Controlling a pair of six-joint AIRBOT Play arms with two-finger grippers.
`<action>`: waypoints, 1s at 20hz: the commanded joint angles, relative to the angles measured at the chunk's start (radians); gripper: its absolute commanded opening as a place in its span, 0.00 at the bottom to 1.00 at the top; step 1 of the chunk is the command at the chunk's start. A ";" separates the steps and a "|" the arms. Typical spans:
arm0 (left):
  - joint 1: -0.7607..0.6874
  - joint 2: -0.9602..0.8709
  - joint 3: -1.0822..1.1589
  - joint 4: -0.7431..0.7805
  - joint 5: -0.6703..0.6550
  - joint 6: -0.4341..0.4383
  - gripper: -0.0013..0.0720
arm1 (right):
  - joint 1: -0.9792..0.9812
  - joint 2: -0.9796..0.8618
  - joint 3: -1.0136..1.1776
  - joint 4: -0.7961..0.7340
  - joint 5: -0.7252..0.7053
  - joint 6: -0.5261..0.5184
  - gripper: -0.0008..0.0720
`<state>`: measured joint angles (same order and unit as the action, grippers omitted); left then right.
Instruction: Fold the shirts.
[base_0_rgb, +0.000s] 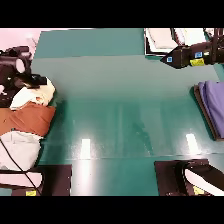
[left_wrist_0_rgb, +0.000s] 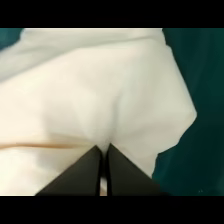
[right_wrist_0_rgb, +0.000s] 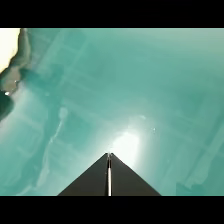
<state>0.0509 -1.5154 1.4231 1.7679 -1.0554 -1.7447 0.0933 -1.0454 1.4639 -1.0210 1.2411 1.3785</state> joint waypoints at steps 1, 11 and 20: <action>-0.005 0.159 0.069 0.011 0.079 0.044 0.05 | 0.001 0.027 0.002 0.002 -0.074 0.000 0.03; -0.492 0.529 0.344 0.001 -0.048 0.264 0.05 | -0.111 0.209 0.002 0.009 -0.319 0.044 0.03; -0.982 0.107 0.344 -0.315 0.018 0.402 0.60 | -0.209 0.239 0.002 0.009 -0.249 0.046 0.03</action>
<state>-0.8120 -1.2926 1.7653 1.5787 -1.0863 -1.3884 -0.0986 -0.8116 1.4658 -1.0122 0.9665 1.4223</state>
